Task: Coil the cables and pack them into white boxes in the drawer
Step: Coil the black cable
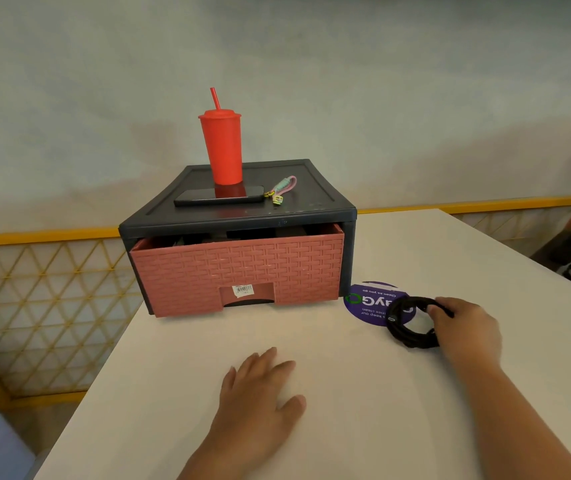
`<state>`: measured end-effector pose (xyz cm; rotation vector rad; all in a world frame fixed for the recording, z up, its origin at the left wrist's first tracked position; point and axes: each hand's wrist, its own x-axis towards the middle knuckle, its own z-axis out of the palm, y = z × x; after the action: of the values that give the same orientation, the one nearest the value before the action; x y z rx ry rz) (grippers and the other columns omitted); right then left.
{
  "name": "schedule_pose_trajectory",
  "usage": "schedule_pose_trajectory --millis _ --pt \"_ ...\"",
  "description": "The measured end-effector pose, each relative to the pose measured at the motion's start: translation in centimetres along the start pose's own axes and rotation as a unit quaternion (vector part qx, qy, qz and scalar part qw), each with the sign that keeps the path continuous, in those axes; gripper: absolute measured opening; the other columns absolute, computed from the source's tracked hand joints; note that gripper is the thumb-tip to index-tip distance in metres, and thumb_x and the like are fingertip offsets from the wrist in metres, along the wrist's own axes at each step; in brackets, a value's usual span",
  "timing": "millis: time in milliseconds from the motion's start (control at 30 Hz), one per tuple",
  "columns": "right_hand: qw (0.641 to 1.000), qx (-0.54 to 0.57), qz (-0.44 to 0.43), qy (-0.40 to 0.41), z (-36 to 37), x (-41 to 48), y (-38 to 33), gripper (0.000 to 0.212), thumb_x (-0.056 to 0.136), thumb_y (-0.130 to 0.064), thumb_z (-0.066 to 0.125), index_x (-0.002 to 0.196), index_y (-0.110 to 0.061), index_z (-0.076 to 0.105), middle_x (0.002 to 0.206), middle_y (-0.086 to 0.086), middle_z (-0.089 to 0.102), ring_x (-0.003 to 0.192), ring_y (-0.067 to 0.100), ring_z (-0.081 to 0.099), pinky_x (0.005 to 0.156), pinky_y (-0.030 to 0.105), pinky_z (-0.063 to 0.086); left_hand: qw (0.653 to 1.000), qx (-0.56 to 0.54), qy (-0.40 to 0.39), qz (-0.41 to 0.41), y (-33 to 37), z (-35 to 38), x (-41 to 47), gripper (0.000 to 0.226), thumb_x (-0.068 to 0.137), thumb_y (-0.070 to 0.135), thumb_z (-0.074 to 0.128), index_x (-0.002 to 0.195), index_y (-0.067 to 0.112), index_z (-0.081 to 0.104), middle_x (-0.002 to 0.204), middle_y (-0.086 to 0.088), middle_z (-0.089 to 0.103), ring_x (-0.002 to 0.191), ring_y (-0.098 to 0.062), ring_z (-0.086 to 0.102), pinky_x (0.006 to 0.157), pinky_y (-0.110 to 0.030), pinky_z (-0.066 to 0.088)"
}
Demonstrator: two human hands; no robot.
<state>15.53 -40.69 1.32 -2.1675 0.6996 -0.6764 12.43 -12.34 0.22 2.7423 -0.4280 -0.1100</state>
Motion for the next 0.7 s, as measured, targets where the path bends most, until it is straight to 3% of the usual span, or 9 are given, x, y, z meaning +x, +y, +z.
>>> schedule_pose_trajectory --millis 233,567,700 --pt "0.996 -0.060 0.055 -0.020 1.0 1.0 1.2 0.032 0.089 -0.021 0.052 0.120 -0.018 0.060 0.112 0.016 0.062 0.115 0.037 0.044 0.088 0.038 0.040 0.999 0.035 -0.013 0.003 -0.2 0.1 0.0 0.053 0.096 0.049 0.033 0.146 0.040 0.016 0.157 0.015 -0.003 0.144 -0.010 -0.008 0.116 -0.034 -0.006" --pt "0.996 -0.068 0.051 -0.029 0.9 1.1 1.3 0.033 0.086 -0.021 0.054 0.118 -0.018 0.063 0.110 0.015 0.062 0.110 0.037 0.047 0.090 0.040 0.043 0.999 0.036 -0.019 0.005 -0.3 0.1 0.1 0.053 0.096 0.050 0.032 0.145 0.041 0.015 0.157 0.016 -0.003 0.144 -0.009 -0.008 0.116 -0.034 -0.005" --pt "0.995 -0.068 0.056 -0.040 0.9 1.1 1.1 0.038 0.085 -0.019 0.054 0.122 -0.020 0.059 0.118 0.015 0.059 0.114 0.037 0.046 0.095 0.040 0.039 0.999 0.033 -0.017 0.005 -0.3 0.1 0.1 0.053 0.095 0.051 0.032 0.145 0.042 0.015 0.156 0.017 -0.002 0.144 -0.009 -0.007 0.116 -0.033 -0.005"
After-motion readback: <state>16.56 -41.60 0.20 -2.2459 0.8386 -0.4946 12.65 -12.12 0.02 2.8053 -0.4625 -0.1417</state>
